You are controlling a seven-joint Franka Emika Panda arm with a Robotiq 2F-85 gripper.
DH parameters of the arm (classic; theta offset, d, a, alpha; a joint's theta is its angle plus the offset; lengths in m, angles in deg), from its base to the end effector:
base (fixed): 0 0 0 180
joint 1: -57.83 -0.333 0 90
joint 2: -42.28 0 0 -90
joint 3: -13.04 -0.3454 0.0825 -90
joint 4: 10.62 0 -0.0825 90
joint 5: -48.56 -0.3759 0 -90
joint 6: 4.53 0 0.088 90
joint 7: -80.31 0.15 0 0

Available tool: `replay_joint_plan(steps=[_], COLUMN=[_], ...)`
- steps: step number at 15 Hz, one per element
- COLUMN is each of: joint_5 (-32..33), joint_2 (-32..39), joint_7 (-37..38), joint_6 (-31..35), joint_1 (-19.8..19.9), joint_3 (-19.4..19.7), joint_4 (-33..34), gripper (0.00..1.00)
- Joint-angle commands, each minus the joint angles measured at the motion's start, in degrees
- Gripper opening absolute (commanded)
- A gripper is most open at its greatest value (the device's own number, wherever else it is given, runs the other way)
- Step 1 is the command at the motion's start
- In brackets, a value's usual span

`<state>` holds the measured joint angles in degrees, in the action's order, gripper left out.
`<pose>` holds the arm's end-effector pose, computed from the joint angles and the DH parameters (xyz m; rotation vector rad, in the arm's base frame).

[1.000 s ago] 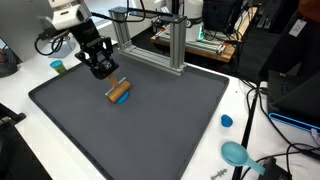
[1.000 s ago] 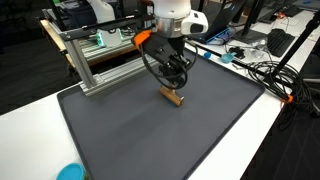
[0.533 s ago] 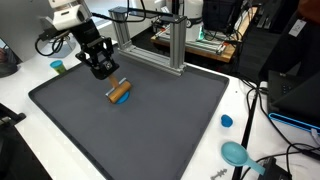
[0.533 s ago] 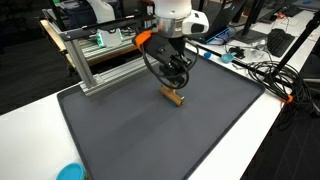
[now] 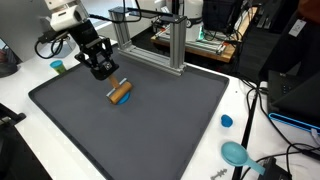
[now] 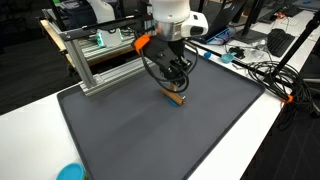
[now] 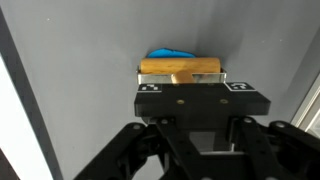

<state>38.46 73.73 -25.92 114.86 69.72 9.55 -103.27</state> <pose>0.6786 -0.0894 0.2877 -2.0620 -2.1376 -0.1624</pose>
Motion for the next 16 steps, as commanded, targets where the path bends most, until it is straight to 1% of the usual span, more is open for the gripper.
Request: replay_joint_plan(steps=[1, 8, 16], joint_5=[-3.37, -3.77, -5.08], joint_2=[5.88, 6.38, 6.59], joint_7=[-2.2, -3.71, -8.62], joint_6=[-0.54, -1.02, -1.55], joint_1=[0.35, 0.31, 0.69], joint_3=[-2.28, -2.78, -3.55], joint_4=[1.26, 1.5, 1.42], gripper=[0.22, 0.22, 0.22])
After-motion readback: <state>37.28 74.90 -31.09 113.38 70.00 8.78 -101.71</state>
